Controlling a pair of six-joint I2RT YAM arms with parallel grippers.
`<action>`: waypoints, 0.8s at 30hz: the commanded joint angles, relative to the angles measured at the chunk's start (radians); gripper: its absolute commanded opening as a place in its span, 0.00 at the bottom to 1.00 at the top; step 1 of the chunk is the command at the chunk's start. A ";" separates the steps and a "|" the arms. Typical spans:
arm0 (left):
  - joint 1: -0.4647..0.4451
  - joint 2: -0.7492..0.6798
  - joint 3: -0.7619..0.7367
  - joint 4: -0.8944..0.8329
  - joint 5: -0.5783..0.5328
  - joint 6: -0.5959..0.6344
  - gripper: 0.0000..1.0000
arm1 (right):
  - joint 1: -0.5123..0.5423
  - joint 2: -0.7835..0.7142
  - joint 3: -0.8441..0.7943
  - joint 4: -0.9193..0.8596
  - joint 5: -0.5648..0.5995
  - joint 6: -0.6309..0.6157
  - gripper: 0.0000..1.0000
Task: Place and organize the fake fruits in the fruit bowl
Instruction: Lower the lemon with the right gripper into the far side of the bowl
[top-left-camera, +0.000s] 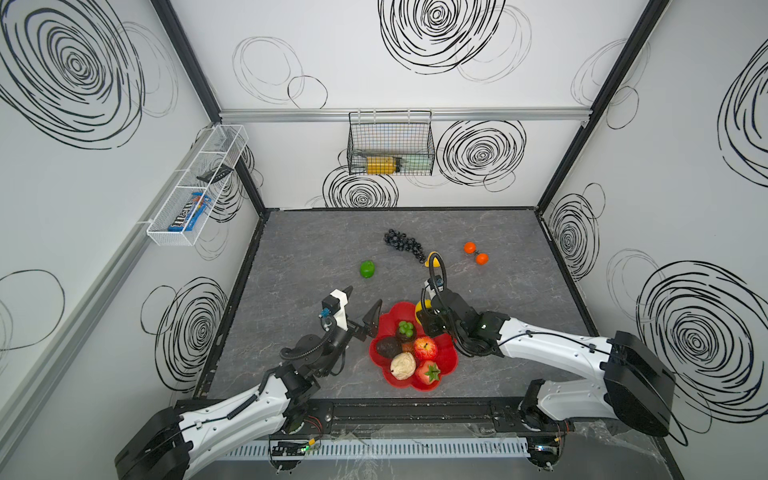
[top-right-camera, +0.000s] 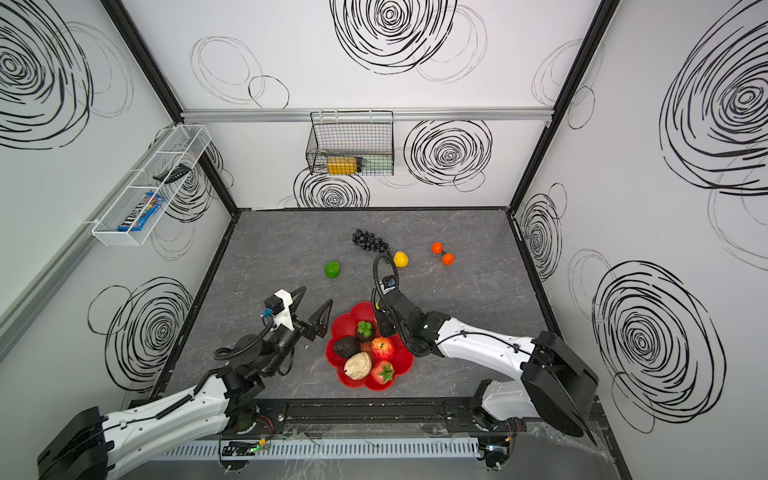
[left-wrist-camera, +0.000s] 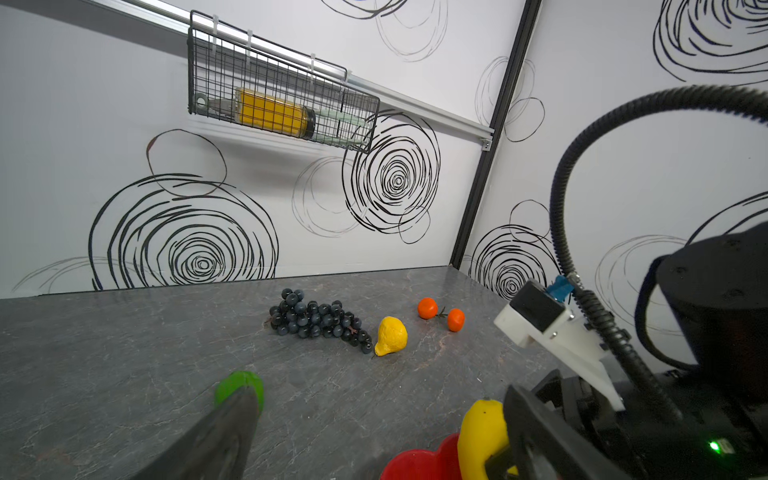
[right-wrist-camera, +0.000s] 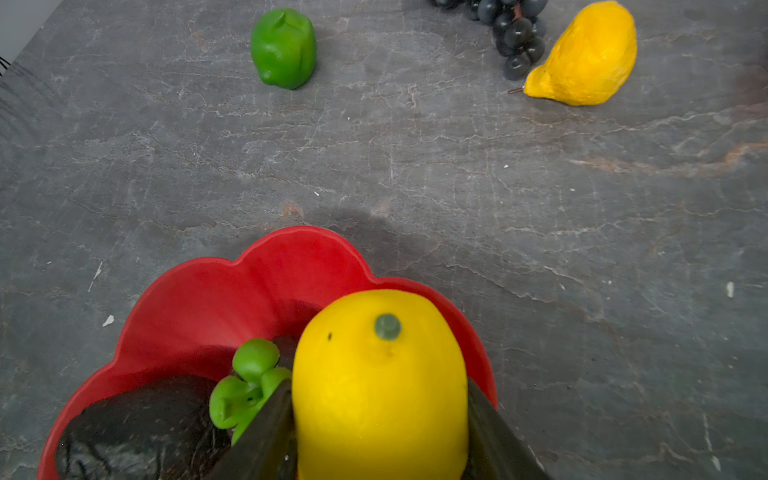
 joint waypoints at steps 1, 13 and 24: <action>0.008 0.005 -0.002 0.049 0.008 -0.021 0.96 | -0.002 0.028 0.035 -0.010 -0.021 0.019 0.55; 0.028 0.006 -0.002 0.040 0.022 -0.043 0.96 | 0.008 0.069 0.014 0.030 -0.052 0.052 0.57; 0.037 -0.013 -0.008 0.034 0.017 -0.048 0.96 | 0.014 0.095 0.018 0.023 -0.037 0.061 0.60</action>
